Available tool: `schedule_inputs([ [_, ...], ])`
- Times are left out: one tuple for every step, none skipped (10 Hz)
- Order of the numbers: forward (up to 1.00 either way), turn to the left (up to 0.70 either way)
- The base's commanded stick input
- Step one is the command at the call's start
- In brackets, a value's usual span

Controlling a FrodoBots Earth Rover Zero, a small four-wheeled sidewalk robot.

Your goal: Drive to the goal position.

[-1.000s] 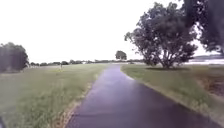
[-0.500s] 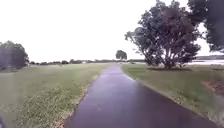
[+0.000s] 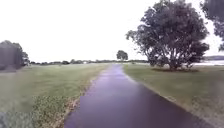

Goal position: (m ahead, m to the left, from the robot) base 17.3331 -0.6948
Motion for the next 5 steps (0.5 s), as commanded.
schedule_inputs([
  [0.0, 0.0],
  [0.0, 0.0],
  [0.0, 0.0],
  [0.0, 0.0],
  [0.15, 0.0],
])
